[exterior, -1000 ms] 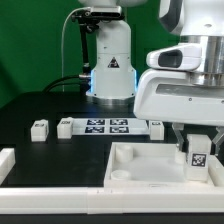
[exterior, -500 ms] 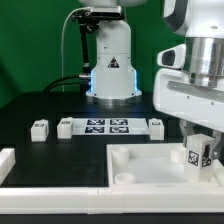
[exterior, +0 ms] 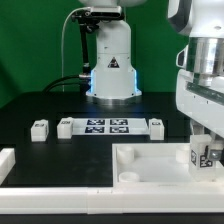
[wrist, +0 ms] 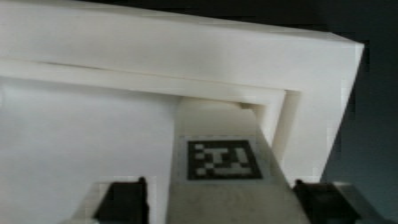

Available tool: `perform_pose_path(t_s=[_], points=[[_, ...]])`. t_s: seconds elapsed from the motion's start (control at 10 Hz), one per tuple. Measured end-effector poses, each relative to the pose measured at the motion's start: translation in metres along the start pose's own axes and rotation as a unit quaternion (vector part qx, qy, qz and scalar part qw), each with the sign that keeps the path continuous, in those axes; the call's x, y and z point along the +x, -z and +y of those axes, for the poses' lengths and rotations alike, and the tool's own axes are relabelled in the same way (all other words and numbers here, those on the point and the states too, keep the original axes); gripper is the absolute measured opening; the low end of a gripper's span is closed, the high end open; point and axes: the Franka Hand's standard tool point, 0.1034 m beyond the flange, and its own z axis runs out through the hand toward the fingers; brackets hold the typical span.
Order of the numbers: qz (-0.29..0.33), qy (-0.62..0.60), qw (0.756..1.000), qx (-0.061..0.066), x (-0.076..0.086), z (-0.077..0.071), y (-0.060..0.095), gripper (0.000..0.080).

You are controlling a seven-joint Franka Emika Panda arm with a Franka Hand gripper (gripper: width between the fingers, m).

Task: Assemble one leg

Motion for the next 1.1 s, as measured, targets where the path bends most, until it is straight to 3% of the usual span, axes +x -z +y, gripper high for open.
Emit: perform_pose_path(t_s=[0.1,0.2,0.3,0.6,1.1], points=[[0.0,0.003,1.0,0.001,-0.0014,-0.0001,0.0001,0.0505],[0.001,0.049,0.999,0.001,-0.0002,-0.0003,0.0001,0.0603],[0.003,0.13,0.991,0.004,0.0019,-0.0012,0.0002,0.0637],[0.005,0.297,0.955,0.006,0.0052,-0.0024,0.0004,0.0648],[0.018,0.584,0.811,-0.003,0.0074,-0.0035,0.0013,0.0649]])
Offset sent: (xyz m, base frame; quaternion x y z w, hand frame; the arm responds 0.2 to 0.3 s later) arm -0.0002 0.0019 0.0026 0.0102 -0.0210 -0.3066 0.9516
